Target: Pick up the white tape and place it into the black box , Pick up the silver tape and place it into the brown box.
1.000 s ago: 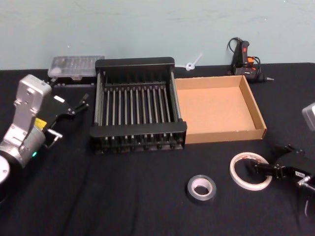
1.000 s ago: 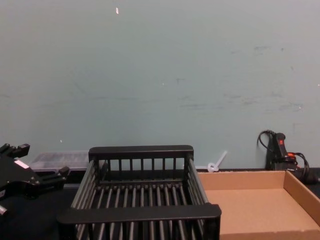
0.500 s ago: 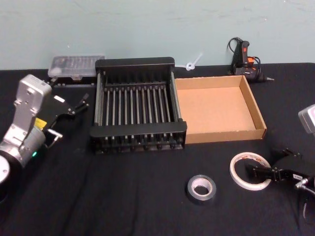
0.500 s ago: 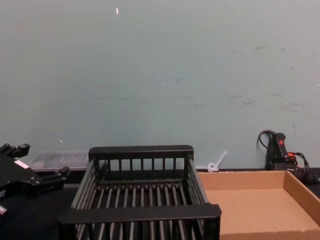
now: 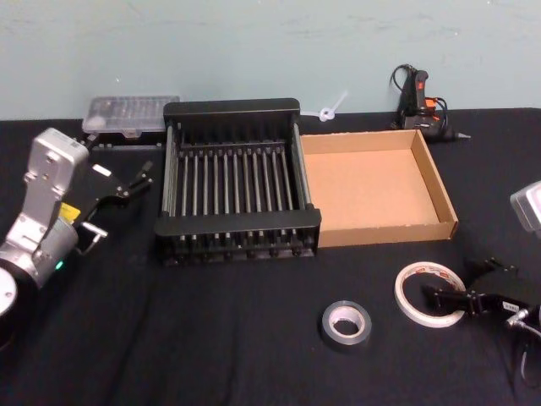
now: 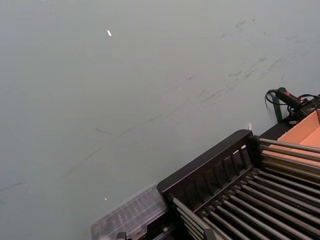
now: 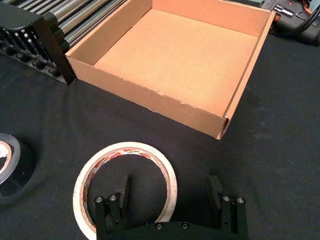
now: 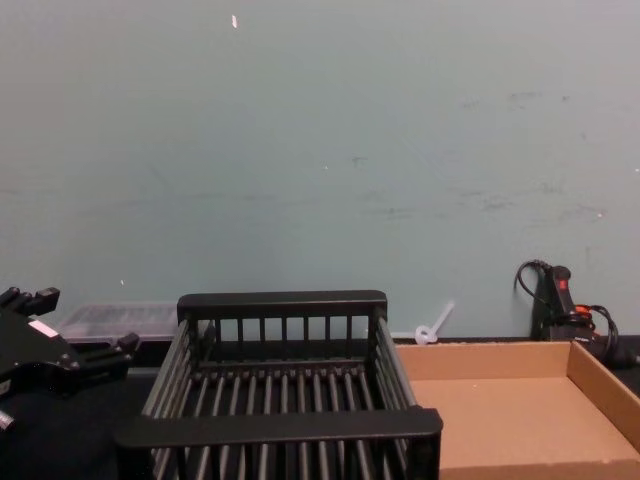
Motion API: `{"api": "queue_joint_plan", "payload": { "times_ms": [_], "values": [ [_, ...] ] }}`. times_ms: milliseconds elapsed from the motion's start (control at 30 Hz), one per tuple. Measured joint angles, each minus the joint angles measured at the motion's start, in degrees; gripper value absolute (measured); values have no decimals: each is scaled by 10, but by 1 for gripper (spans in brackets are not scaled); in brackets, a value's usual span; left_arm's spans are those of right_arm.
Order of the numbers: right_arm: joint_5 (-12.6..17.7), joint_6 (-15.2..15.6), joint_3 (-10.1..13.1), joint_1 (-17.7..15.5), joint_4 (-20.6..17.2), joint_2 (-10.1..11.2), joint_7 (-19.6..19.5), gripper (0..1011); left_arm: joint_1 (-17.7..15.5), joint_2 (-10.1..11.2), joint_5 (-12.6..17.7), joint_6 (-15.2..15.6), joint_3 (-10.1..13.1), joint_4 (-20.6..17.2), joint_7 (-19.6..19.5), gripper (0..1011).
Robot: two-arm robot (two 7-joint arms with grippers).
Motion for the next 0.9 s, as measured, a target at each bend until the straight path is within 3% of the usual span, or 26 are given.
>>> {"api": "queue_joint_plan", "payload": {
  "times_ms": [900],
  "values": [
    [-7, -1, -3, 3, 2, 1, 4, 1002, 0, 0, 0, 0, 0, 0, 0, 1001]
  ]
}}
